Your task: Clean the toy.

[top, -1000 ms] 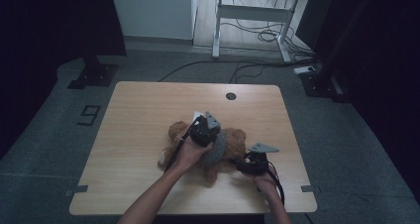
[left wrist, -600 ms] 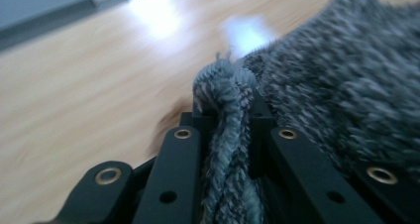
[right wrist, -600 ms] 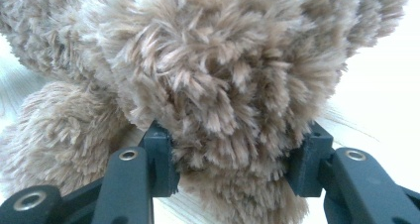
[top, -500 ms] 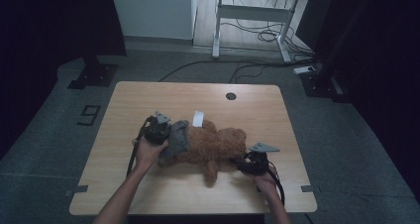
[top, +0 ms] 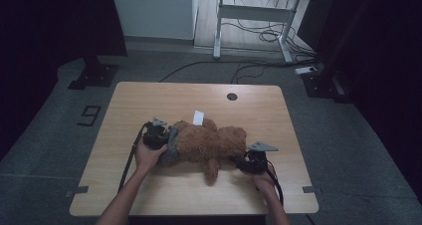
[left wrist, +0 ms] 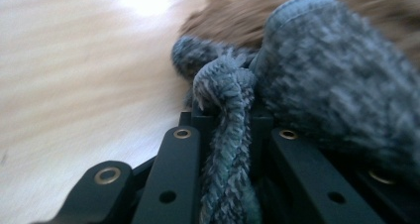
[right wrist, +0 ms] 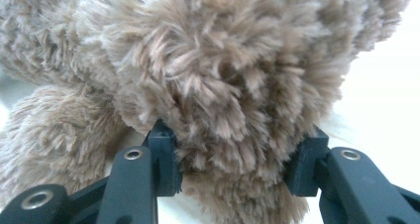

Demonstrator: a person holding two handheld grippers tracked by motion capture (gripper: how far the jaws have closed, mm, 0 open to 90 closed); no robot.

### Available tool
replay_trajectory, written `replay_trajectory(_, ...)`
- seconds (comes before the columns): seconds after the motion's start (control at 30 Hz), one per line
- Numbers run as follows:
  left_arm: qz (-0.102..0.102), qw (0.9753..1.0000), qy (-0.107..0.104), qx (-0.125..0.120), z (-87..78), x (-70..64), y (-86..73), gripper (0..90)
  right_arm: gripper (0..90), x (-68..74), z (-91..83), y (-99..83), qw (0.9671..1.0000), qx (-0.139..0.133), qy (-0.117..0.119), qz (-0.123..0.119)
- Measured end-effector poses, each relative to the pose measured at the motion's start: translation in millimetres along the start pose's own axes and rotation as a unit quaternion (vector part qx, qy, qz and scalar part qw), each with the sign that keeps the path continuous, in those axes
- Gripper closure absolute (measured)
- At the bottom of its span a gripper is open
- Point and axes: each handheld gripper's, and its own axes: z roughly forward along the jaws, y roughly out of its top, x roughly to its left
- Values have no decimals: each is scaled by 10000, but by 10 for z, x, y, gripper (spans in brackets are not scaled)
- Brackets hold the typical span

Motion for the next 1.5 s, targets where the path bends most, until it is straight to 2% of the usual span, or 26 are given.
replay_trajectory(0.07,-45,9999,-84,-56,-4,-29,48,802,512,-17,22,17,10000,-15,-77,-6)
replay_trajectory(0.13,-174,9993,-257,-229,-70,-21,96,802,512,-53,34,32,9999,-33,-99,13)
replay_trajectory(0.2,-352,9965,-549,-528,-213,-19,168,801,511,-85,36,40,10000,-31,-79,-1)
replay_trajectory(0.23,-376,9948,-664,-673,-294,-42,220,801,510,-91,36,42,10000,-24,-62,-21)
replay_trajectory(0.37,-95,9894,-970,-1079,-555,-281,506,800,506,-93,41,57,9999,-27,-77,-78)
replay_trajectory(0.43,155,9887,-981,-1124,-602,-420,642,799,504,-92,38,55,9999,-28,-84,-81)
replay_trajectory(0.47,359,9884,-941,-1139,-590,-542,752,798,502,-92,36,50,9999,-26,-79,-67)
replay_trajectory(0.5,455,9884,-909,-1126,-566,-599,803,796,499,-97,33,44,9999,-36,-69,-68)
replay_trajectory(0.57,654,9899,-743,-1019,-439,-729,917,794,497,-98,32,36,10000,-57,-68,-45)
replay_trajectory(0.6,748,9913,-636,-879,-329,-782,969,793,498,-100,30,33,10000,-60,-66,-41)
replay_trajectory(0.67,744,9935,-524,-684,-150,-814,1003,793,498,-105,28,29,10000,-65,-55,-41)
replay_trajectory(0.8,617,9964,-468,-331,113,-756,927,792,498,-117,27,23,9999,-80,-40,-61)
replay_trajectory(0.87,691,9964,-472,-130,192,-725,836,792,496,-118,27,24,9999,-82,-34,-69)
replay_trajectory(1.03,816,9950,-573,-34,156,-706,738,795,490,-101,30,28,9999,-64,-56,-94)
replay_trajectory(1.2,1041,9932,-512,-87,92,-759,568,800,430,-96,11,11,10000,-9,-58,-72)
replay_trajectory(1.33,928,9937,-570,-274,29,-754,416,804,312,-84,-45,6,10000,33,7,-2)
replay_trajectory(1.43,896,9935,-590,-374,-32,-763,331,805,221,-77,-179,41,9998,-153,95,131)
replay_trajectory(1.5,904,9930,-627,-426,-72,-784,276,805,146,-61,-235,86,9998,-173,55,70)
